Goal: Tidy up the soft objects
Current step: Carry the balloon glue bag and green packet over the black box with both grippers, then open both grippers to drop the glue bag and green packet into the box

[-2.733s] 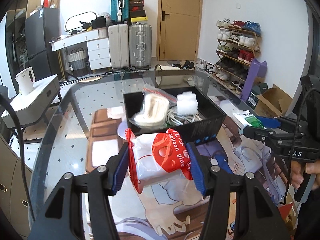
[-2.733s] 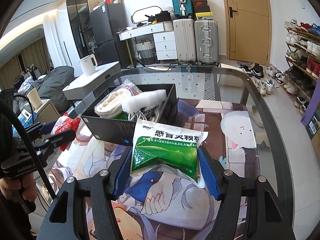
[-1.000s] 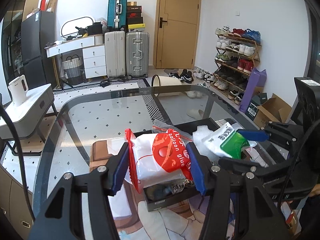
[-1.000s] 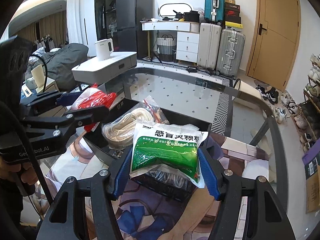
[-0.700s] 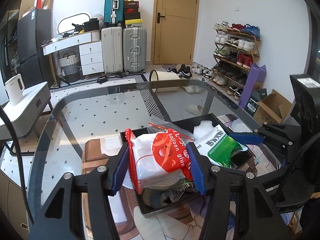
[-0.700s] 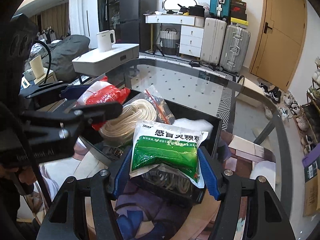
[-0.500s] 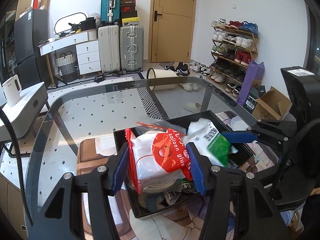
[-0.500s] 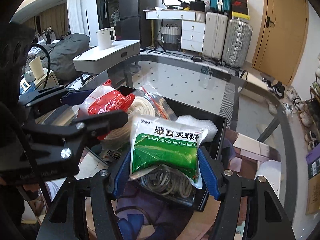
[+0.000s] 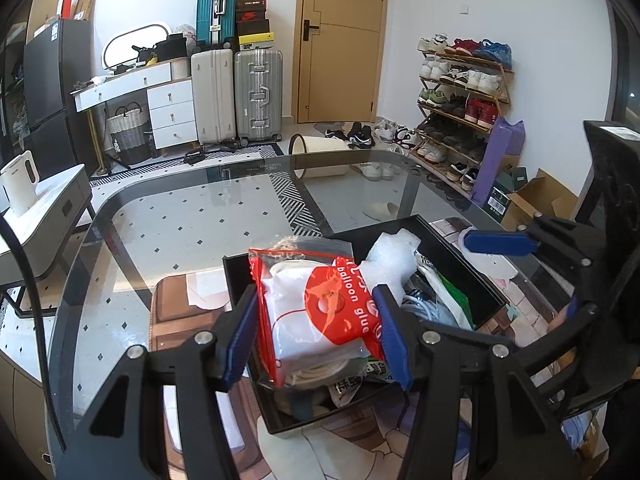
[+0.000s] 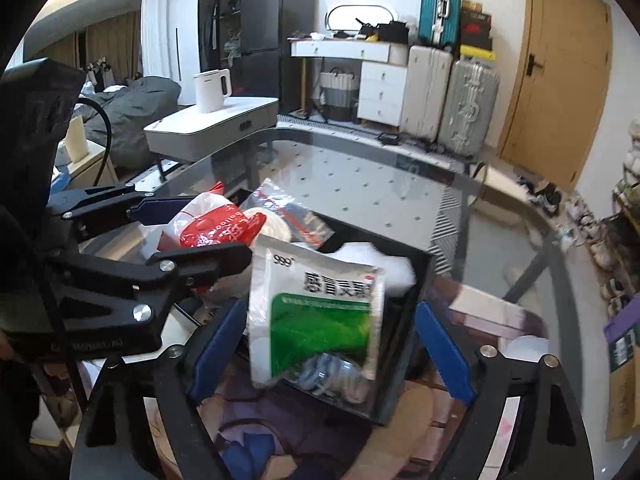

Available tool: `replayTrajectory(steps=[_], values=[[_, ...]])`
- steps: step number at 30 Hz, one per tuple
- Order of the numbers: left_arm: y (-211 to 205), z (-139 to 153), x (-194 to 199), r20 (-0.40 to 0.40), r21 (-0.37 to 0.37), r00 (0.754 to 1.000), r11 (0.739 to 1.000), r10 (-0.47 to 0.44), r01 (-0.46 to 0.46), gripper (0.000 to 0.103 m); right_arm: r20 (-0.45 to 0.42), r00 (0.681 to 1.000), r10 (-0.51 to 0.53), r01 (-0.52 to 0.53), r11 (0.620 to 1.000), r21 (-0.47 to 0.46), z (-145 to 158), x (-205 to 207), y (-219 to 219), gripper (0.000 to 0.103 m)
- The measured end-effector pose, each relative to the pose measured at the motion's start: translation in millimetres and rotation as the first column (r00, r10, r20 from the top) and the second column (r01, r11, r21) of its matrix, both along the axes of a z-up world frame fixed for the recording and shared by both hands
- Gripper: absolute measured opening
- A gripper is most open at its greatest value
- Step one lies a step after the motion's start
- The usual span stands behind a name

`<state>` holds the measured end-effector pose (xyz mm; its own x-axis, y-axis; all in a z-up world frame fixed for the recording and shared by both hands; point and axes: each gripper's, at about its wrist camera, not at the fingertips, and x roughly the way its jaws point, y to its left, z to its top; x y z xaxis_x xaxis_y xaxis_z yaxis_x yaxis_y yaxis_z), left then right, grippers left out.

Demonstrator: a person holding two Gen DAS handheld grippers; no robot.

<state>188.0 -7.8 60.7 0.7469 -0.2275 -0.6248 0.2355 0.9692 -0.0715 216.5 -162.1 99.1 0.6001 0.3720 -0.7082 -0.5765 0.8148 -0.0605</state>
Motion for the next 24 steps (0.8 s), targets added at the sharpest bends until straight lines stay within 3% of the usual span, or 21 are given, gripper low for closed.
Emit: replayTrajectory(steps=[14, 19, 24], values=[[-14.0, -10.0, -5.1, -0.016, 0.025, 0.999, 0.999, -0.032, 0.032, 0.059, -0.004, 0.998, -0.063, 0.063, 0.998, 0.025, 3.0, -5.0, -24.2, 0.091], [-10.8, -11.3, -10.3, -0.026, 0.014, 0.999, 1.0, -0.02, 0.02, 0.073, 0.013, 0.998, -0.069, 0.068, 0.996, 0.055, 6.5, -14.0, -28.3, 0.097], [-8.1, -4.7, -29.3, 0.031, 0.018, 1.0, 1.0, -0.001, 0.001, 0.095, 0.042, 0.995, -0.086, 0.081, 0.99, 0.114, 12.9, -26.5, -36.7, 0.102]])
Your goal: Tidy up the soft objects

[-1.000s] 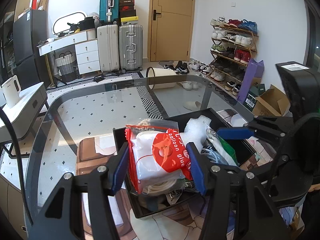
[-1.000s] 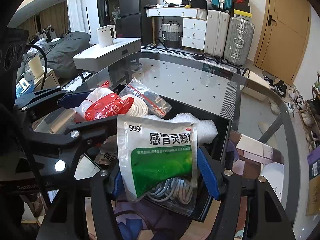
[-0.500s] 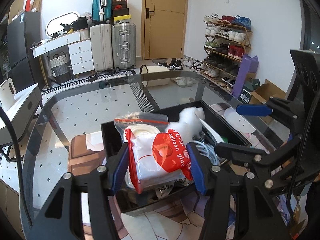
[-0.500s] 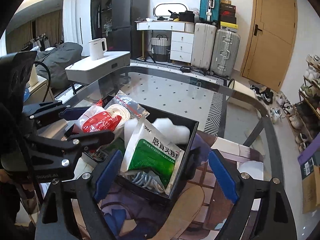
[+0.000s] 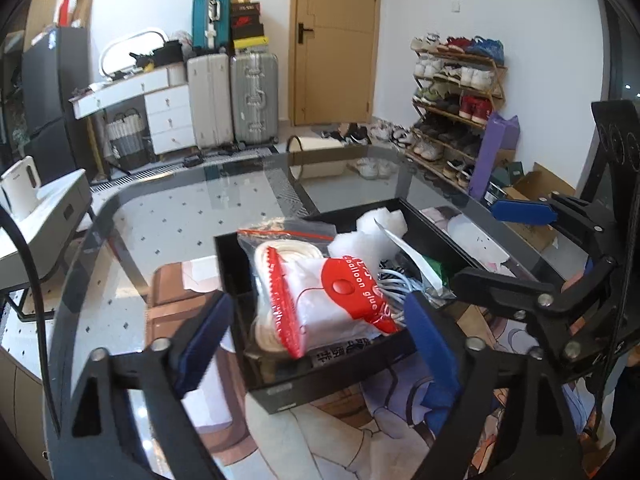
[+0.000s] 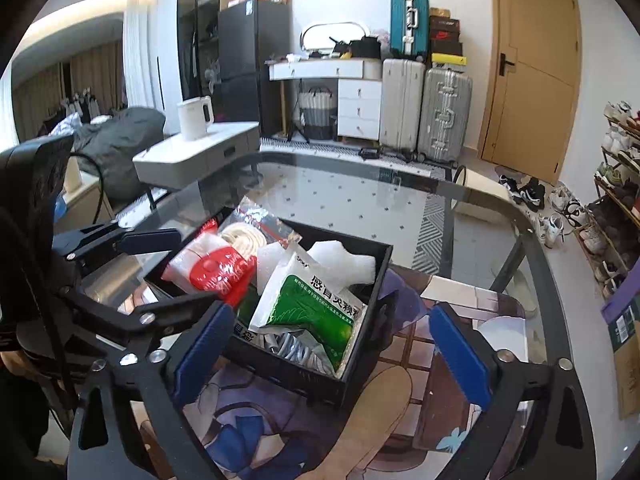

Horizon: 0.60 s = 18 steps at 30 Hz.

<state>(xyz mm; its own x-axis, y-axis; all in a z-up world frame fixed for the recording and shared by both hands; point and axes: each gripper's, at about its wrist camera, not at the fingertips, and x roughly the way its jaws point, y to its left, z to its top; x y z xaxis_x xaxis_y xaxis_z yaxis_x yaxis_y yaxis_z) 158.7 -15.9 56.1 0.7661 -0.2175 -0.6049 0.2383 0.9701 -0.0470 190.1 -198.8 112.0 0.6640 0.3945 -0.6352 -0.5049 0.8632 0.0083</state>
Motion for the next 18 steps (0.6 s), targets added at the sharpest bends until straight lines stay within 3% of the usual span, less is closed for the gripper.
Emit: replayTrajectory(steps=[3, 18], values=[[10.0, 2.0, -11.0, 0.016, -0.025, 0.999, 0.999, 0.028, -0.027, 0.103, 0.017, 1.0, -0.015, 0.015, 0.999, 0.033, 2.5, -10.0, -6.2, 0.102], [24.6, -0.8, -54.3, 0.089, -0.034, 0.992, 0.995, 0.094, -0.091, 0.103, 0.089, 0.995, -0.043, 0.033, 0.993, 0.116, -0.6, -55.6, -16.0, 0.102]])
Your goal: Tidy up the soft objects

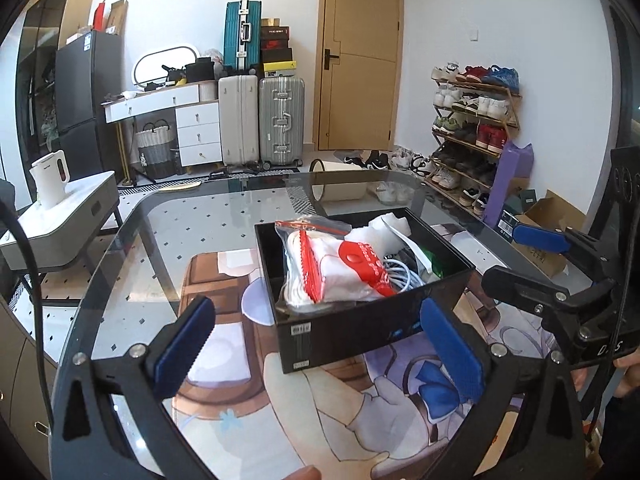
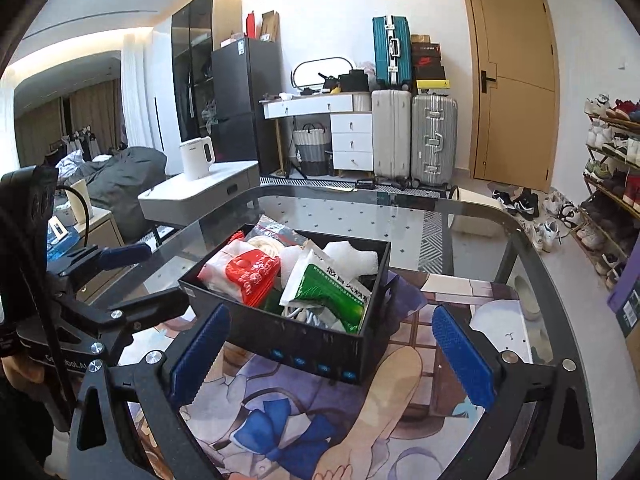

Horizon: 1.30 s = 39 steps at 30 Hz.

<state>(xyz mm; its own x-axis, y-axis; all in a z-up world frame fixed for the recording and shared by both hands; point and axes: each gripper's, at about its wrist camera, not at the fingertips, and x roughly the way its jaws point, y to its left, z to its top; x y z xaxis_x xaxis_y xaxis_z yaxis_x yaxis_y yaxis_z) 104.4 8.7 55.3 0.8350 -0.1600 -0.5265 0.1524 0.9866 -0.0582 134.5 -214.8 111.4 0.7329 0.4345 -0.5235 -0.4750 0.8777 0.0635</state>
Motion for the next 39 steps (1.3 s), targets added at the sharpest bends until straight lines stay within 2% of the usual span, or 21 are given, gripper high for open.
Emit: replayTrajectory(steps=[7, 22, 27, 32, 39], values=[[-1.5, -7.7, -8.5, 0.021, 0.015, 0.999, 1.0, 0.027, -0.027, 0.103, 0.034, 0.999, -0.026, 0.025, 0.999, 0.027, -9.2, -12.1, -4.0, 0.102], [6.4, -18.1, -9.4, 0.062, -0.007, 0.995, 0.997, 0.082, -0.082, 0.103, 0.069, 0.998, -0.01, 0.01, 1.0, 0.0, -19.8, -17.8, 7.2, 0.102], [6.8, -18.5, -9.4, 0.069, -0.004, 0.993, 0.996, 0.091, -0.091, 0.103, 0.069, 0.997, -0.019, 0.019, 1.0, 0.013, -20.9, -18.1, 4.4, 0.102], [12.1, -19.1, -8.5, 0.063, -0.031, 0.992, 0.994, 0.106, -0.104, 0.103, 0.07, 0.997, -0.035, 0.034, 0.999, 0.021, -21.0, -17.2, 1.9, 0.102], [12.2, -19.5, -9.8, 0.071, -0.02, 0.992, 0.994, 0.109, -0.107, 0.103, 0.047, 0.998, -0.029, 0.03, 0.999, -0.026, -25.0, -14.2, 10.7, 0.102]])
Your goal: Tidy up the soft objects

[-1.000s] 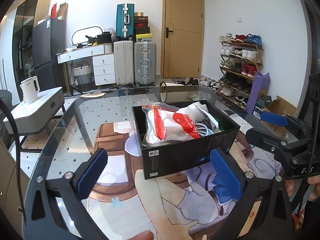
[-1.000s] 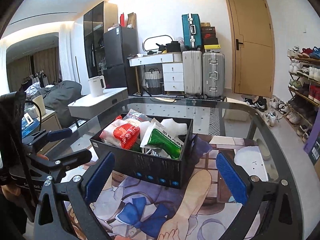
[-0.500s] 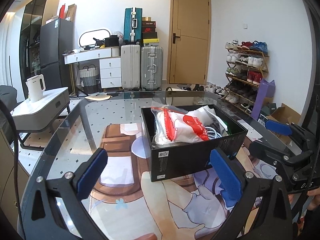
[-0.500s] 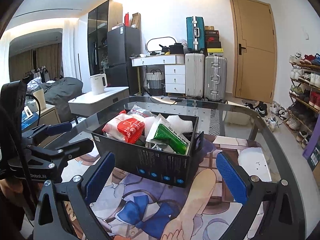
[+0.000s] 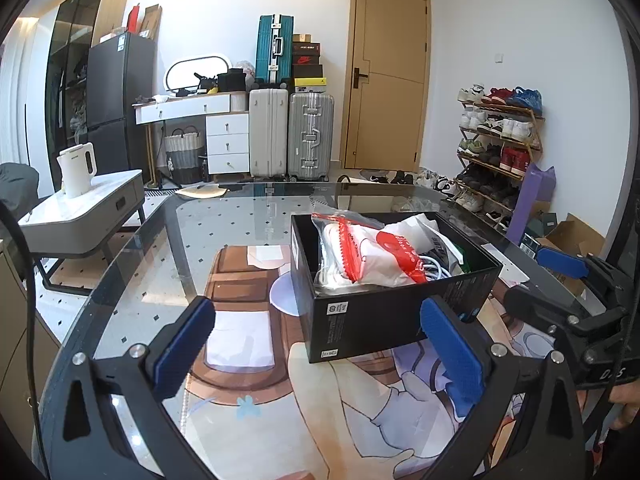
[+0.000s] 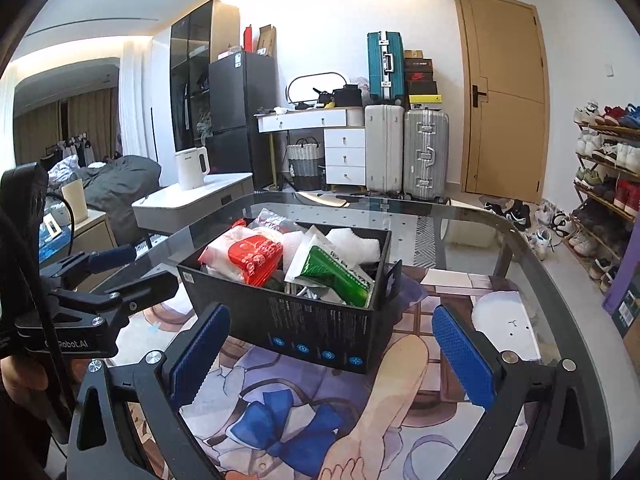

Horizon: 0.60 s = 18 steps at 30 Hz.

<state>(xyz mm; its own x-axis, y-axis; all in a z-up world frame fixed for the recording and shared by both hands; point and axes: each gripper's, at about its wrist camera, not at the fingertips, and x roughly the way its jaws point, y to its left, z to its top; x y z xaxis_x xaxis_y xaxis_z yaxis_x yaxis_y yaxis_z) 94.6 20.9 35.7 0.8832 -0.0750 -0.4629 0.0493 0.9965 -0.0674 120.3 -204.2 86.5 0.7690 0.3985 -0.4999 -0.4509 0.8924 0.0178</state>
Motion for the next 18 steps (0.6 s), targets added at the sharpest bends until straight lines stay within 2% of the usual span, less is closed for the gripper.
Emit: replayTrajectory(steps=[3, 7, 18], values=[[-1.8, 0.3, -1.1, 0.006, 0.012, 1.0, 1.0, -0.003, 0.003, 0.103, -0.032, 0.999, -0.019, 0.018, 0.999, -0.029, -3.5, 2.8, 3.3, 0.102], [-3.3, 1.5, -2.2, 0.01, 0.018, 1.0, 1.0, -0.002, 0.002, 0.103, 0.016, 1.0, -0.026, 0.025, 1.0, 0.014, 0.4, -5.2, -5.2, 0.102], [-4.5, 1.7, -2.7, 0.011, 0.021, 1.0, 1.0, -0.007, 0.006, 0.103, 0.027, 0.999, -0.027, 0.026, 0.999, 0.036, 2.9, -4.3, -10.4, 0.102]])
